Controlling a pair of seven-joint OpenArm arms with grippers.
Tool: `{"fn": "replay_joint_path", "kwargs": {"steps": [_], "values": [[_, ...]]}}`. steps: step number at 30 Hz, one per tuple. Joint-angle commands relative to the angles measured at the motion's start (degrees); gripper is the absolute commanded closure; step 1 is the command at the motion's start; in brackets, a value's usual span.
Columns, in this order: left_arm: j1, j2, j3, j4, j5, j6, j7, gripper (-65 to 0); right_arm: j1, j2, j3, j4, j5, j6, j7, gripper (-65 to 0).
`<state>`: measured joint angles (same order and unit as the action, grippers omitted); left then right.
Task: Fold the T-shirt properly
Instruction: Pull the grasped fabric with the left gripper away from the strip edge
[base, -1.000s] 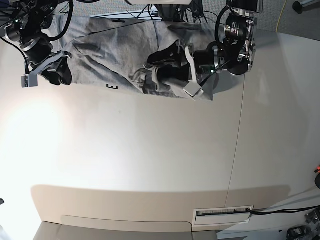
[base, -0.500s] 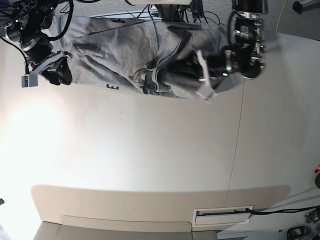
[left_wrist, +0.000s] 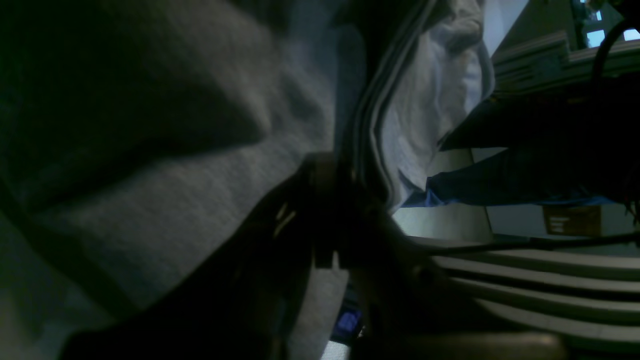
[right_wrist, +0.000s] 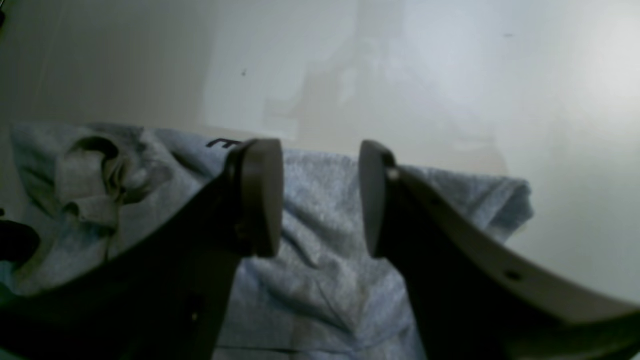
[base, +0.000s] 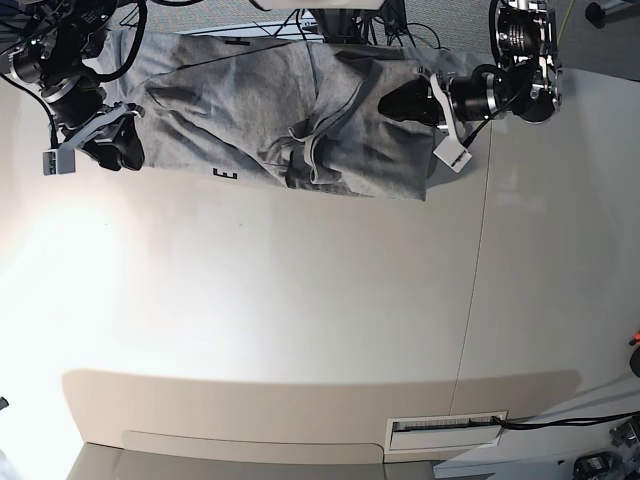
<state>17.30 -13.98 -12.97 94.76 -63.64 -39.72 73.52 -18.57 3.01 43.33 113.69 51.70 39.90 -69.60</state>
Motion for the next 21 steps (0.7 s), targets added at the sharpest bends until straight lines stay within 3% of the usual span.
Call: {"fn": "replay_joint_path", "kwargs": {"steps": [1,8,17,21], "values": [[-0.11,-0.31,-0.17,1.01,-1.51,-0.28,0.15,0.0,0.17,0.76,0.22,1.01,1.2,0.1,1.68,-25.4],[0.15,-0.28,4.46,1.05,-1.09,-0.28,0.0,0.0,0.2,0.79,0.22,1.01,1.2,0.1,2.08,-25.4],[-0.83,-0.24,12.85,1.05,10.45,0.57,-7.26,0.0,0.17,0.76,0.22,1.01,1.2,0.1,2.12,-25.4],[-1.14,0.87,16.39,1.05,11.39,1.31,-7.58,0.0,0.2,0.76,0.22,1.01,1.18,0.1,2.16,-25.4]]}}
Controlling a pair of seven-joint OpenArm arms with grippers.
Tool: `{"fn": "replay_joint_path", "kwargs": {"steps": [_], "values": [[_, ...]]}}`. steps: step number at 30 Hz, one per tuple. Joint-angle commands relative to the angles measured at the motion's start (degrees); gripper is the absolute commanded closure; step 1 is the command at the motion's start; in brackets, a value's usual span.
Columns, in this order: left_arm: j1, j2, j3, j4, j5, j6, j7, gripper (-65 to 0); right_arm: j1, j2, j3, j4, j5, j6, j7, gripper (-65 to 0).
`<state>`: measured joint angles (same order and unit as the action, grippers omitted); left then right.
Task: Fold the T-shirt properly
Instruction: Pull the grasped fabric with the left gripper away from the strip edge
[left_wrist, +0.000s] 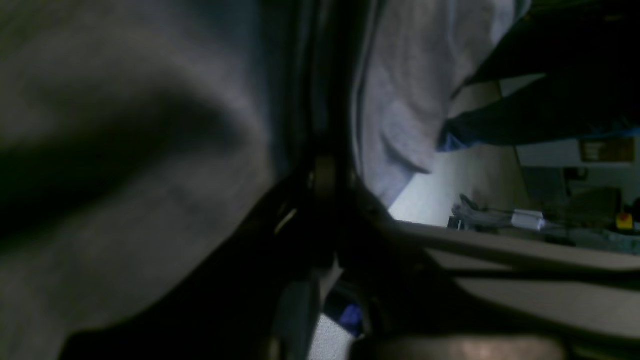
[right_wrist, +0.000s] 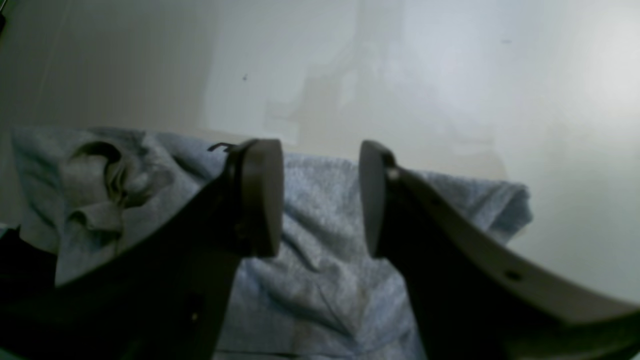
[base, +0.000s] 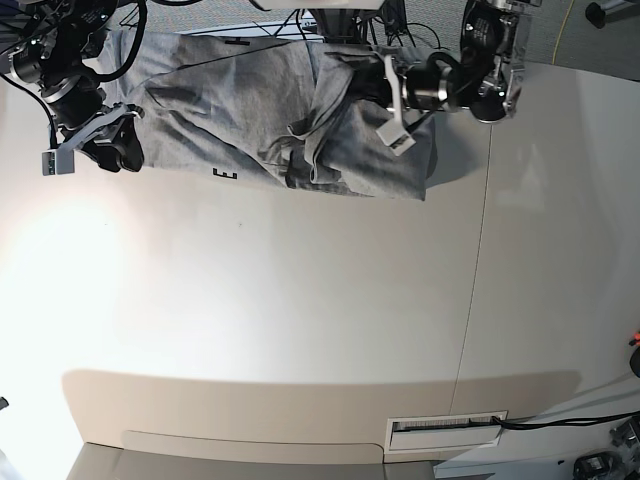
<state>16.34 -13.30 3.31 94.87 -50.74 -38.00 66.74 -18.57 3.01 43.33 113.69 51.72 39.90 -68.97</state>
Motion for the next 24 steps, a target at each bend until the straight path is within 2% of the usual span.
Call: {"fn": "replay_joint_path", "kwargs": {"steps": [1,9,16,21,24], "values": [[-0.17,0.63,1.05,0.94,-1.53,-0.42,-0.81,0.0,0.2,0.76,0.22,1.01,1.18,0.1,1.55,-25.4],[-2.69,2.19,6.93,1.92,-1.49,-0.83,-0.76,0.0,0.17,0.74,0.22,1.01,1.16,0.1,1.55,-25.4],[-4.17,2.1,7.39,3.39,-0.28,-0.81,0.85,0.0,0.2,0.63,0.22,1.01,1.18,0.1,1.57,-25.4],[-4.26,1.99,7.39,9.77,-6.32,-2.0,4.0,0.0,0.17,0.63,0.22,1.01,1.18,0.1,1.57,-25.4],[-4.31,1.99,7.39,15.04,-6.56,-2.0,3.69,0.0,0.17,0.63,0.22,1.01,1.18,0.1,1.57,-25.4]]}}
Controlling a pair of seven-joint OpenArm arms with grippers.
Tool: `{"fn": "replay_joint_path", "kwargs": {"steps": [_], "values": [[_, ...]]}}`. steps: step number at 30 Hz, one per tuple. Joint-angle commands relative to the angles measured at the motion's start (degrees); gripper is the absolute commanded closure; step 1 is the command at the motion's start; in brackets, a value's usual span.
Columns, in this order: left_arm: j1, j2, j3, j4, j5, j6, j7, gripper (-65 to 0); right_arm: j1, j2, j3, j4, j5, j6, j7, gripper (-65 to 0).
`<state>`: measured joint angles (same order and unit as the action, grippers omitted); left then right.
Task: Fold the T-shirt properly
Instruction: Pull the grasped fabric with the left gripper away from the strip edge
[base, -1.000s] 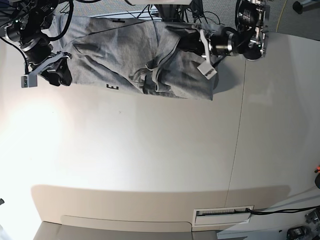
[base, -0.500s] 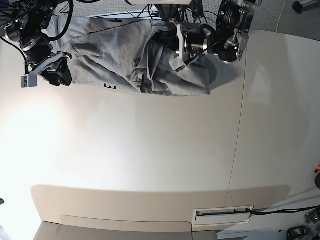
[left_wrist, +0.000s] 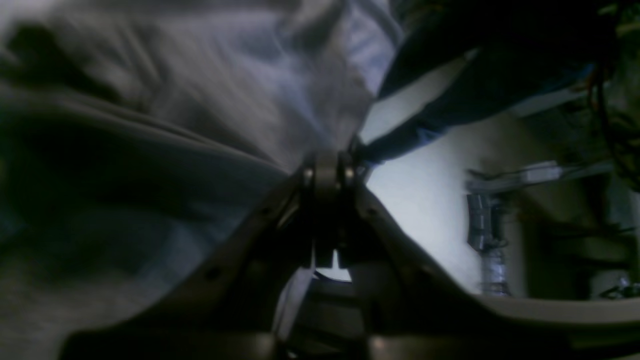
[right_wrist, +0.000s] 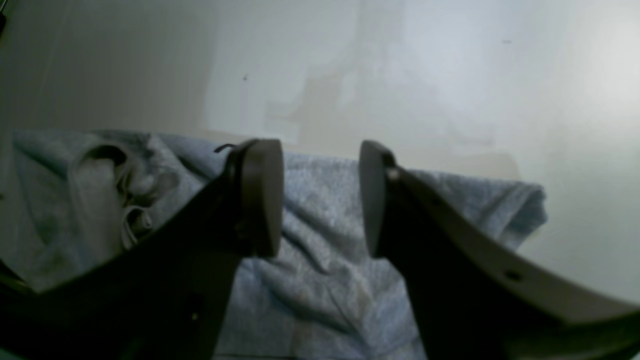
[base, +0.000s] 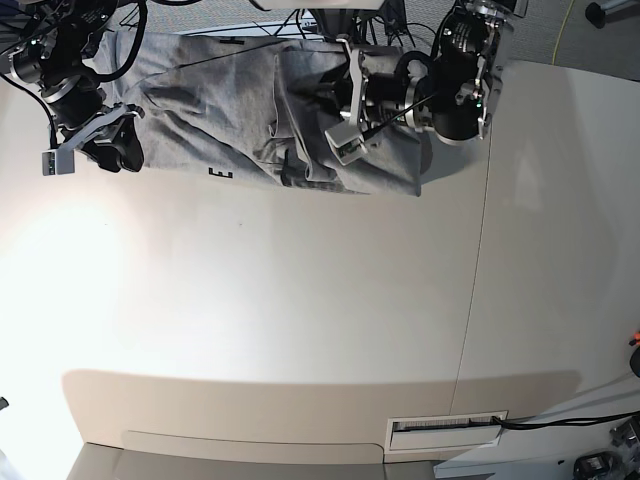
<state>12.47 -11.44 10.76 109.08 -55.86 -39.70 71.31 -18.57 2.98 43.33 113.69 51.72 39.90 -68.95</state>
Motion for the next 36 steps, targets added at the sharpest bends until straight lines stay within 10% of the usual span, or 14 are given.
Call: {"fn": "replay_joint_path", "kwargs": {"steps": [1,11,36], "values": [[-0.46,0.13,-0.07,2.08,0.0,-0.3,-1.49,0.0,0.17,0.66,0.22,1.01,1.18,0.1,1.55,-25.4],[-0.48,0.15,-0.04,2.4,34.32,10.1,-19.85,0.0,0.35,0.66,0.22,1.01,1.2,0.1,1.81,-25.4],[-7.26,5.77,2.84,-7.37,32.68,12.72,-23.37,0.0,0.33,0.66,0.22,1.01,1.2,0.1,1.88,-25.4]]}}
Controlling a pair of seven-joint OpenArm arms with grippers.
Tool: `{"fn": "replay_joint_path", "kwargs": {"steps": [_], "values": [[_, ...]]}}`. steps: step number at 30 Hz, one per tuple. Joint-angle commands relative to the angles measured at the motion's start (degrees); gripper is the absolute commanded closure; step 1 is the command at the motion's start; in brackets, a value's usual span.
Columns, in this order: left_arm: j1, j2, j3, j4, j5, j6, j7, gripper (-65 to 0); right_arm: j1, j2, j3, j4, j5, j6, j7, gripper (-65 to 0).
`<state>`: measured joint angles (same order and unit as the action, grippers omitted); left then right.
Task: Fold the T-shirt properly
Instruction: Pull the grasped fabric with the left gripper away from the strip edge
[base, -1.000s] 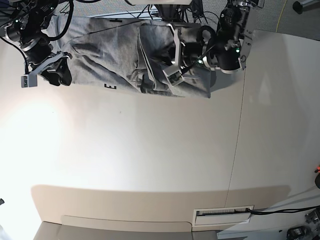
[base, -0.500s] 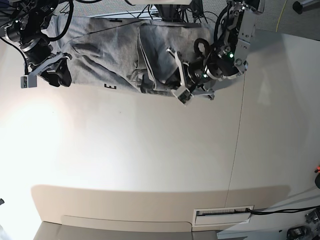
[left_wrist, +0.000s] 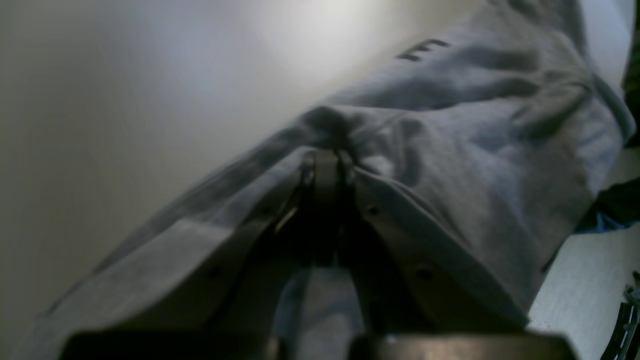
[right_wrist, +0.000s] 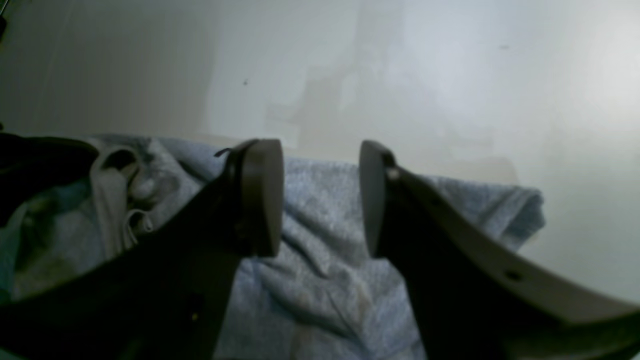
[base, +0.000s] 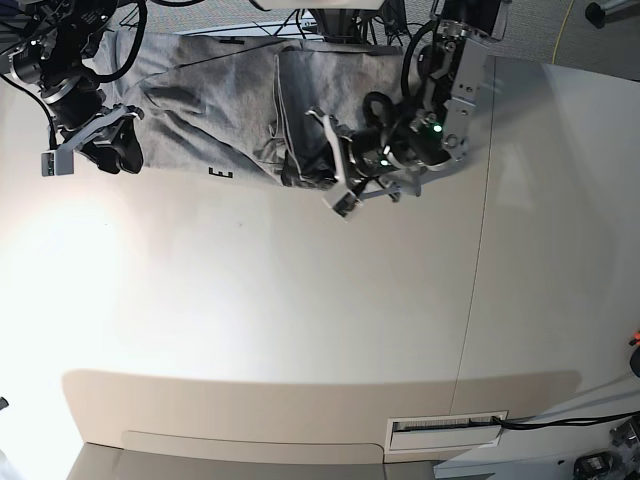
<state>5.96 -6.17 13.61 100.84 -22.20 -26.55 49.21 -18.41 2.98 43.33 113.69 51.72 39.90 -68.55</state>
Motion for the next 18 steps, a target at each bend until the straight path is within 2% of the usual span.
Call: {"fn": "replay_joint_path", "kwargs": {"steps": [1,4,6,9,12,13,18], "values": [[-0.98,0.48,1.6,0.87,-0.9,-0.44,-1.25,0.0,0.17,0.63,0.22,1.01,1.2,0.1,1.49,-25.4],[-2.01,0.57,6.88,0.87,1.64,-0.11,-1.53,0.0,0.17,0.66,0.22,1.01,1.18,0.1,1.49,-25.4],[-2.82,0.59,10.01,0.87,4.52,1.4,-2.12,0.0,0.15,0.66,0.22,1.01,1.18,0.1,1.46,-25.4],[-4.81,0.57,11.82,1.31,6.6,0.92,-2.03,-1.1,0.17,0.66,0.22,1.01,1.18,0.1,1.46,-25.4],[-5.99,0.35,11.23,4.15,6.54,0.59,-0.72,-35.0,0.17,0.66,0.22,1.01,1.2,0.1,1.49,-25.4],[-6.01,0.28,10.86,5.62,6.69,1.57,-0.5,-41.3,0.17,0.66,0.22,1.01,1.18,0.1,1.49,-25.4],[-5.95,0.26,9.38,9.97,9.27,4.28,5.42,-42.7,0.17,0.66,0.22,1.01,1.2,0.1,1.49,-25.4]]}}
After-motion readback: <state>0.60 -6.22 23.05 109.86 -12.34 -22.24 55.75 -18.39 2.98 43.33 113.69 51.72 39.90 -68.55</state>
